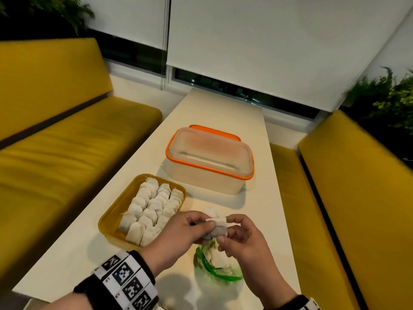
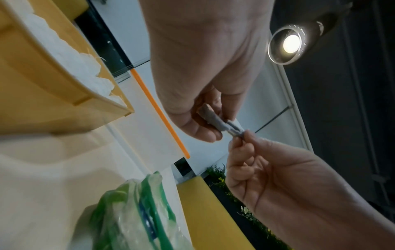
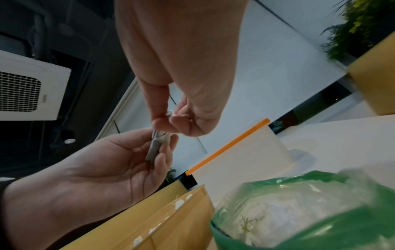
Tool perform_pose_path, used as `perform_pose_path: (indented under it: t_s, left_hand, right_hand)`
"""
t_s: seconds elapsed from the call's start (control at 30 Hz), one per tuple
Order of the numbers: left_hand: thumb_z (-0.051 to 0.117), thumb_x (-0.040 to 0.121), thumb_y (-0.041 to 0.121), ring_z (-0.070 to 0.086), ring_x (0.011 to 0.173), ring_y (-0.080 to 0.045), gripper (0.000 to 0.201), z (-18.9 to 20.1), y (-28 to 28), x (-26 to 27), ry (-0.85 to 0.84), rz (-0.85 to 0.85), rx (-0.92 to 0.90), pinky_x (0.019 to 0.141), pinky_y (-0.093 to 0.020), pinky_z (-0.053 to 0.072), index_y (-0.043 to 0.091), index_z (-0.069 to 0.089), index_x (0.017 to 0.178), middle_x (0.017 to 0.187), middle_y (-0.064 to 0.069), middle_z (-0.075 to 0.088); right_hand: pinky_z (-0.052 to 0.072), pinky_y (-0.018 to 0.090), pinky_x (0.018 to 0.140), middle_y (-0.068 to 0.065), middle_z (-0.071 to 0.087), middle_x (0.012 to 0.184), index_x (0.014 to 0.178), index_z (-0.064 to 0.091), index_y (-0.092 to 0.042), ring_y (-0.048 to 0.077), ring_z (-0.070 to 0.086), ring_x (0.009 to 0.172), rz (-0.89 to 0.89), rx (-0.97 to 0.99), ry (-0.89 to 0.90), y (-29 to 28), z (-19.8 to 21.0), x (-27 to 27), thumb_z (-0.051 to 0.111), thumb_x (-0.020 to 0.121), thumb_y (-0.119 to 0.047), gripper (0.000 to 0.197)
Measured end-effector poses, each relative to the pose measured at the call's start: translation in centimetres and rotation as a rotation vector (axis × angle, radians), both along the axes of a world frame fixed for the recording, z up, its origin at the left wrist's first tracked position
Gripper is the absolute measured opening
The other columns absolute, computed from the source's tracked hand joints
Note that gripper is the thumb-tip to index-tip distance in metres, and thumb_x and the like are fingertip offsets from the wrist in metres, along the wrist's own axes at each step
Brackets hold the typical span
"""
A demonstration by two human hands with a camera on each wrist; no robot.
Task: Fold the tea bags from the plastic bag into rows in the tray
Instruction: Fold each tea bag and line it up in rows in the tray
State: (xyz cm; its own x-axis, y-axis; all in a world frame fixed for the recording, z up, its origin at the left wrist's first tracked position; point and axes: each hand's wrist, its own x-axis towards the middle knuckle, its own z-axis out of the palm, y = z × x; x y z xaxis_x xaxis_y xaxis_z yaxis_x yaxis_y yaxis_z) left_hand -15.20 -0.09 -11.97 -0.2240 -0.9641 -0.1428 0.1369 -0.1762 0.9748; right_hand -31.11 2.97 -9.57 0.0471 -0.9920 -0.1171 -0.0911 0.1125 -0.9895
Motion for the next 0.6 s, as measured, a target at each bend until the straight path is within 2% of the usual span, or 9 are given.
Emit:
perform_pose_path:
  t_s: [0.07,0.13,0.23,0.33,0.4,0.47,0.53,0.6]
  left_hand:
    - [0.061,0.087,0.009,0.06,0.065,-0.012,0.013,0.4,0.1,0.6,0.018,0.004,0.028,0.059,-0.022,0.052,-0.002,0.068,0.088,0.075,-0.008,0.063]
    - [0.061,0.088,0.01,0.058,0.063,-0.012,0.013,0.7,0.2,1.0,0.009,0.004,0.037,0.059,-0.022,0.051,-0.001,0.067,0.086,0.075,-0.01,0.062]
    - [0.061,0.088,0.012,0.058,0.062,-0.013,0.013,1.0,0.2,1.6,-0.001,0.039,0.034,0.057,-0.023,0.05,0.004,0.066,0.08,0.074,-0.012,0.062]
    - [0.06,0.089,0.014,0.058,0.064,-0.014,0.014,1.3,0.3,2.0,0.02,0.054,0.049,0.057,-0.023,0.05,0.007,0.066,0.077,0.076,-0.011,0.064]
    - [0.063,0.087,0.012,0.058,0.063,-0.012,0.011,1.5,0.4,2.2,0.037,0.039,0.039,0.058,-0.023,0.05,0.008,0.067,0.078,0.072,-0.007,0.063]
    - [0.074,0.077,0.011,0.06,0.064,-0.01,0.004,2.0,0.5,2.5,0.046,-0.006,-0.003,0.059,-0.023,0.051,0.013,0.071,0.077,0.071,-0.004,0.064]
    - [0.079,0.064,0.013,0.06,0.063,-0.007,0.014,2.3,0.4,2.8,0.003,-0.034,-0.057,0.06,-0.023,0.051,0.021,0.074,0.074,0.069,0.001,0.067]
    - [0.08,0.068,0.012,0.06,0.064,-0.008,0.013,2.6,0.1,2.9,-0.044,-0.005,-0.083,0.061,-0.023,0.052,0.02,0.074,0.076,0.069,0.002,0.067]
  right_hand:
    - [0.044,0.02,0.052,0.005,0.064,0.061,0.1,0.057,-0.009,0.014,0.06,0.055,-0.045,-0.043,0.037,0.0,0.3,0.6,0.071,0.076,0.007,0.032]
    - [0.047,0.023,0.055,0.006,0.065,0.067,0.092,0.061,-0.017,0.017,0.061,0.059,-0.063,-0.097,0.112,-0.1,0.3,1.2,0.071,0.078,0.002,0.025]
    - [0.051,0.034,0.066,0.002,0.068,0.077,0.08,0.064,-0.031,0.02,0.063,0.069,-0.015,-0.142,0.289,-0.2,0.2,2.0,0.079,0.074,-0.013,0.024]
    - [0.05,0.031,0.065,-0.003,0.066,0.074,0.078,0.064,-0.031,0.012,0.059,0.066,-0.006,-0.156,0.311,-0.4,0.0,2.6,0.08,0.071,-0.009,0.028]
    - [0.05,0.027,0.064,0.0,0.067,0.072,0.078,0.065,-0.023,0.012,0.06,0.066,-0.04,-0.151,0.236,-0.5,0.2,2.9,0.077,0.073,-0.001,0.025]
    - [0.051,0.024,0.065,0.004,0.068,0.074,0.083,0.065,-0.016,0.012,0.062,0.068,-0.073,-0.116,0.106,-0.7,0.5,3.0,0.072,0.077,0.005,0.023]
    - [0.047,0.021,0.06,0.004,0.066,0.073,0.087,0.065,-0.01,0.01,0.059,0.064,-0.085,-0.086,0.007,-0.9,0.8,3.0,0.067,0.08,0.007,0.019]
    - [0.044,0.022,0.056,0.002,0.064,0.068,0.092,0.064,-0.008,0.011,0.055,0.06,-0.087,-0.047,-0.088,-1.0,0.9,3.1,0.063,0.082,0.009,0.02]
